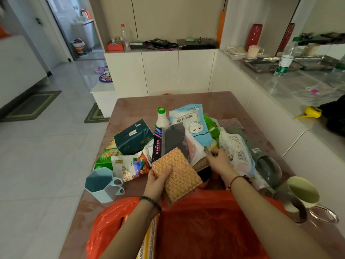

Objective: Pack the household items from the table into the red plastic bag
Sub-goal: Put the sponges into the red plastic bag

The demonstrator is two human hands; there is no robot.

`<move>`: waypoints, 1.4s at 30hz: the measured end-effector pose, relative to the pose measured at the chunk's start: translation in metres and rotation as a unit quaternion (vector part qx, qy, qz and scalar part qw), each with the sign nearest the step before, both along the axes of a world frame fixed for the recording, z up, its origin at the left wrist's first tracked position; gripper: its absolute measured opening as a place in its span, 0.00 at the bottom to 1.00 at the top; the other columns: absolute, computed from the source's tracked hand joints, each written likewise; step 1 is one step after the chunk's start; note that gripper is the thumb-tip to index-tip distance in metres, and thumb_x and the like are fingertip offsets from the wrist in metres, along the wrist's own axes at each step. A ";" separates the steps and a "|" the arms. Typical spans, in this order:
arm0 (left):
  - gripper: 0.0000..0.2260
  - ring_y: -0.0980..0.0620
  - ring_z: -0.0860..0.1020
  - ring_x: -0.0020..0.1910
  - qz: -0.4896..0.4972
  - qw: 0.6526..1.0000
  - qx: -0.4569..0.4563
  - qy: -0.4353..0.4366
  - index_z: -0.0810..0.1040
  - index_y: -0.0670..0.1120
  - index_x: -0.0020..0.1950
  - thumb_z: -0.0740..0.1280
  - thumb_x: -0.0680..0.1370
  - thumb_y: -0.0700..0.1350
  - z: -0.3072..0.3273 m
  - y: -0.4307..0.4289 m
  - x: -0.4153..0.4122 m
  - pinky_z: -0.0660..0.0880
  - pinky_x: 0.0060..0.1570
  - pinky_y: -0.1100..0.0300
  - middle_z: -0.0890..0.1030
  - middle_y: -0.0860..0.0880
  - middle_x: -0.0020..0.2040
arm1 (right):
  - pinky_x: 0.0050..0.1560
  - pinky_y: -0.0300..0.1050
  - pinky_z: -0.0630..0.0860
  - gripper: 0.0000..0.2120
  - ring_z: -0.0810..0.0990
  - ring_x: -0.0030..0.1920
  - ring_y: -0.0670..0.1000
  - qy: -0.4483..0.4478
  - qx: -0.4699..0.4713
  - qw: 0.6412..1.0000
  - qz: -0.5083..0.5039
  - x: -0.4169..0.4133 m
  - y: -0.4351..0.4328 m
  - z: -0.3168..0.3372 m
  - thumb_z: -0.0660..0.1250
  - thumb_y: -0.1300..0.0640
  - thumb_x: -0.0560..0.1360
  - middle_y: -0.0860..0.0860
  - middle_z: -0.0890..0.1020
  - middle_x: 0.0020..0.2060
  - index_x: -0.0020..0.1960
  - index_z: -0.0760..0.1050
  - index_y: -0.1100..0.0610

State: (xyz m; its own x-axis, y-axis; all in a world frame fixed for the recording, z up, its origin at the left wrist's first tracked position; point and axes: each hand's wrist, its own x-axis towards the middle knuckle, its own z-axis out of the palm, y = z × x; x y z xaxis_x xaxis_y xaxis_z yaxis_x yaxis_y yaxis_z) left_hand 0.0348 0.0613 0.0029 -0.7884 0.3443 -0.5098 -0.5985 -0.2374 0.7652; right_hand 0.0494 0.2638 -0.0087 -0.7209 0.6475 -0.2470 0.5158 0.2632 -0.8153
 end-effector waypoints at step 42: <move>0.16 0.45 0.80 0.50 0.010 0.999 0.008 0.052 0.74 0.53 0.47 0.69 0.60 0.47 0.036 0.194 -0.122 0.77 0.47 0.51 0.82 0.47 0.50 | 0.73 0.60 0.51 0.35 0.57 0.74 0.55 -0.269 0.309 0.846 0.340 -0.204 0.312 -0.066 0.67 0.51 0.73 0.53 0.60 0.74 0.75 0.53 0.51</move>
State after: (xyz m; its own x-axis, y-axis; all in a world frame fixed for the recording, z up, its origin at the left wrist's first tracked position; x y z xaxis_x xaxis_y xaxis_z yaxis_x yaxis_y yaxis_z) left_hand -0.0874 0.2549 0.0390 -0.8437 0.3359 -0.4188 -0.5105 -0.2608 0.8194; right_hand -0.1548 0.5755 -0.0746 -0.8699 0.2526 -0.4236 0.3259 0.9391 -0.1092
